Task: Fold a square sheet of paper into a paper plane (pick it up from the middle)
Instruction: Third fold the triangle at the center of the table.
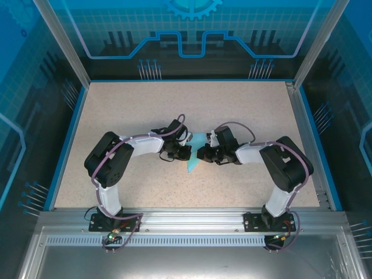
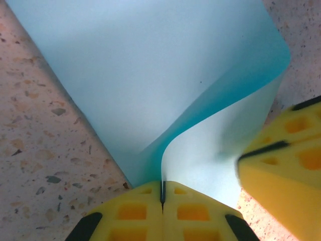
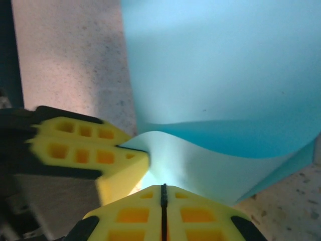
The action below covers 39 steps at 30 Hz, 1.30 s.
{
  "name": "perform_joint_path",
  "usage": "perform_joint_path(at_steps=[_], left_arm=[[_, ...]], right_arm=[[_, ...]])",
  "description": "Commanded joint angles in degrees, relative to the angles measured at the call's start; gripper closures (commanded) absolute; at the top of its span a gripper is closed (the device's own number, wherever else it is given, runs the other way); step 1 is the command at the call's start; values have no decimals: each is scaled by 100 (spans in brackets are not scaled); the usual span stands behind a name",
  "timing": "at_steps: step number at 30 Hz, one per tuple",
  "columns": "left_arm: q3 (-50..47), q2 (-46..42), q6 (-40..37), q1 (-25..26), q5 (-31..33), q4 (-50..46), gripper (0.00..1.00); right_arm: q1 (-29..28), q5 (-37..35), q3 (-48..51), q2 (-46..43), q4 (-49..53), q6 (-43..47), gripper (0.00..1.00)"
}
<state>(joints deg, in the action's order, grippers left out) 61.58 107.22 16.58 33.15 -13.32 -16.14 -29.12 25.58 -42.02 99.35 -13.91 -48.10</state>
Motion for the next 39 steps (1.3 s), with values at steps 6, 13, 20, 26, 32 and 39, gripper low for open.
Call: perform_joint_path(at_steps=[6, 13, 20, 26, 32, 39], left_arm=[[-32, 247, -111, -19, 155, -308, 97], [-30, 247, -118, -20, 163, -311, 97], [-33, 247, -129, -23, 178, -335, 97], [1, 277, -129, -21, 155, -336, 97], [11, 282, -137, -19, 163, -348, 97], [-15, 273, -146, -23, 196, -359, 97]], right_arm=[[453, 280, -93, -49, 83, 236, 91], [484, 322, -141, 257, -26, 231, 91], [478, 334, -35, 117, -260, 114, 90], [425, 365, -183, 290, -227, 134, 90], [469, 151, -194, 705, -191, 171, 91], [499, 220, -113, 672, -194, 41, 91]])
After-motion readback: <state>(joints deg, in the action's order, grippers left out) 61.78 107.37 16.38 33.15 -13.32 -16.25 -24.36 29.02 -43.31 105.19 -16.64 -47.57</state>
